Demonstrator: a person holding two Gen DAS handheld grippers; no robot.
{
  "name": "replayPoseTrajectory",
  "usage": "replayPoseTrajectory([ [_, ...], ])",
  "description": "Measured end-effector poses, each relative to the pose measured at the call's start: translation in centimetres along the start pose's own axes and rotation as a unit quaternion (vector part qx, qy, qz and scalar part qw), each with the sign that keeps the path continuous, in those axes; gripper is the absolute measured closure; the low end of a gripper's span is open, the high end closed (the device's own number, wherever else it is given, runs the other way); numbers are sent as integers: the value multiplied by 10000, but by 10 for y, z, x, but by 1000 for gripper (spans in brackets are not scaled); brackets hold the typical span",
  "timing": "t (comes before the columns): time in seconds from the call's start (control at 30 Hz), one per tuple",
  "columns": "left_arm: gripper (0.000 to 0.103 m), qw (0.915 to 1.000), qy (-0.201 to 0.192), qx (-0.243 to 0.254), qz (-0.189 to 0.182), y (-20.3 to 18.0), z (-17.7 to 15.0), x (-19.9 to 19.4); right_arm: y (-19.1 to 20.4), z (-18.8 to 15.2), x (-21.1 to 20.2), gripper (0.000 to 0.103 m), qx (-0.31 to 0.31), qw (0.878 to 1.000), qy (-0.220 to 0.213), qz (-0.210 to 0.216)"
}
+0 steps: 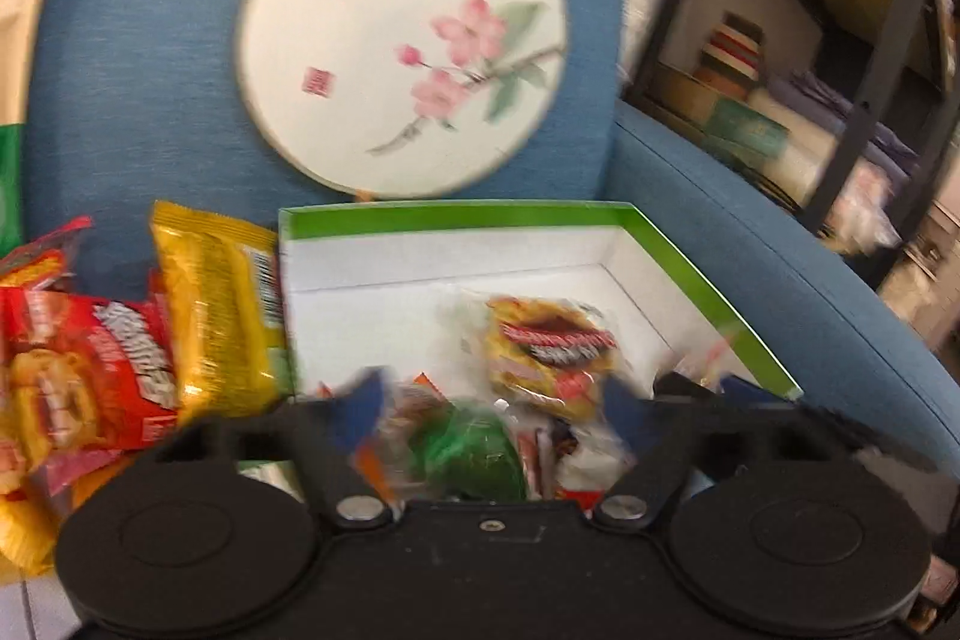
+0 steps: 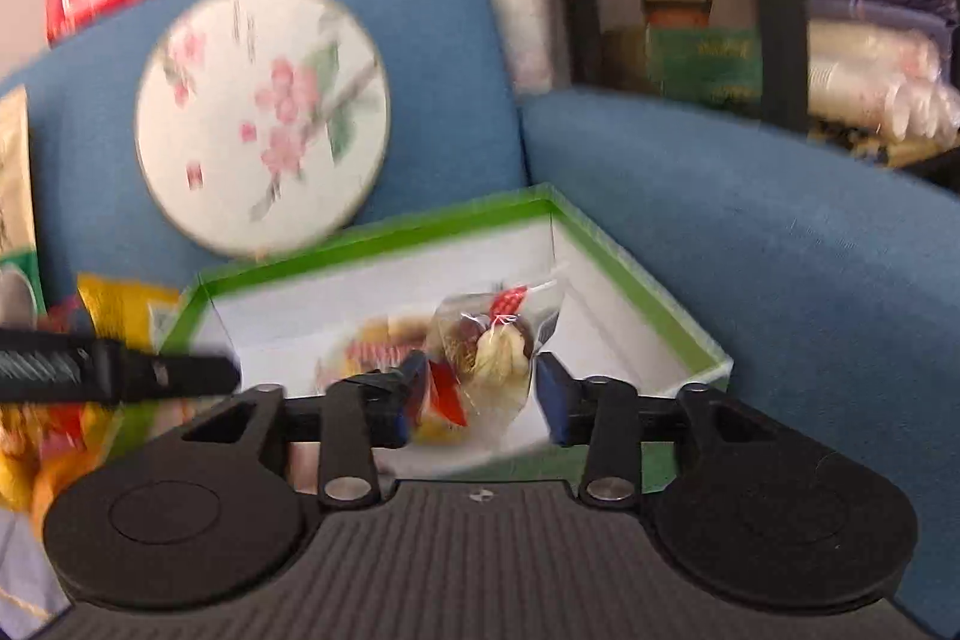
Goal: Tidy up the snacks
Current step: 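Carry both candies into the green box and release them, then grasp the yellow cake packet with the left tool while the right tool grasps the orange pastry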
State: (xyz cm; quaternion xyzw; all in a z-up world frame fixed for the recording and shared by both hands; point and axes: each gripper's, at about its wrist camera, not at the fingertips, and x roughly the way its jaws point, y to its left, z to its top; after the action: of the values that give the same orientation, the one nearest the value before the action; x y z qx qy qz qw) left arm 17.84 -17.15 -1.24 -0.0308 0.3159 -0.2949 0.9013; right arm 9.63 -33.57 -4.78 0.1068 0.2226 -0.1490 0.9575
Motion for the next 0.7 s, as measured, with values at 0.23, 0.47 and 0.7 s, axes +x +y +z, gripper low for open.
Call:
replayPoseTrajectory([
  [0.23, 0, 9969, -702, -286, 190, 26, -7, -76, 16, 8, -56, 0, -160, 9929, -1008, 603],
  [0.47, 0, 9927, -756, -272, 902, 63, -51, -123, 63, -7, -68, 0, -504, 9793, -513, 1893],
  [0.7, 0, 9876, -475, -601, 1371, 114, -87, -140, 108, -30, -68, 0, -939, 9576, 230, 2715],
])
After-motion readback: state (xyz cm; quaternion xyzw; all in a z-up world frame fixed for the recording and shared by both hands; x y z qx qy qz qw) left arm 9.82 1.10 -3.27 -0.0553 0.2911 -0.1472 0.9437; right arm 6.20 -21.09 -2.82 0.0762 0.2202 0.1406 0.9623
